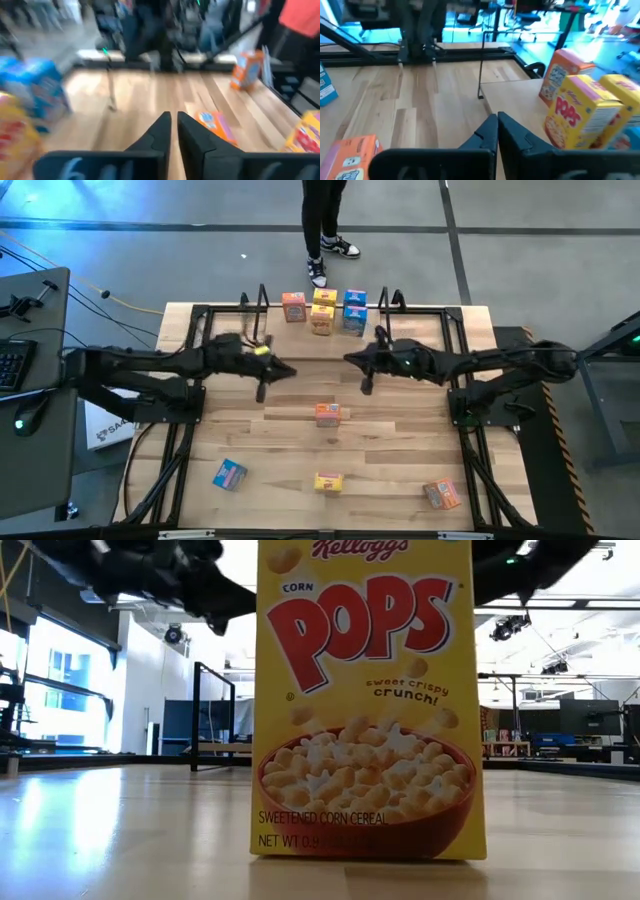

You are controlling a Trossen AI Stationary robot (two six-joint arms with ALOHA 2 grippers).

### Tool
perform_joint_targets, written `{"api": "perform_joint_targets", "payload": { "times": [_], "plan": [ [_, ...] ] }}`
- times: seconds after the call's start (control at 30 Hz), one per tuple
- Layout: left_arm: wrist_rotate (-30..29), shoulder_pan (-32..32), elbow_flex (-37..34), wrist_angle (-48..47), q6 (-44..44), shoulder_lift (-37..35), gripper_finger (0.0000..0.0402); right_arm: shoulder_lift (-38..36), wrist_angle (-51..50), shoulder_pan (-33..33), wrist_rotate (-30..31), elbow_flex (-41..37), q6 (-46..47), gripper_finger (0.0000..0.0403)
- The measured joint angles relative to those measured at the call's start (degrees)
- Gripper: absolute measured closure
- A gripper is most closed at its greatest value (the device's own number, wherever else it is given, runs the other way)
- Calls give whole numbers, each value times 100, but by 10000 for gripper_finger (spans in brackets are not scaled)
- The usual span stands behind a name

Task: Stack cereal on shelf
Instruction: Put the top orange cereal box on the shelf aligned with the other orange cereal box

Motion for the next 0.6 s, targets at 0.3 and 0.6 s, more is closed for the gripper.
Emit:
{"api": "perform_joint_targets", "payload": {
  "times": [0.3, 0.6],
  "plan": [
    [-311, -1002, 1738, -1925, -326, 1667, 258, -509, 46, 322, 539, -435, -213, 403],
    [-787, -1565, 3261, -3505, -711, 2895, 138, -507, -48, 318, 531, -439, -406, 403]
  ]
}}
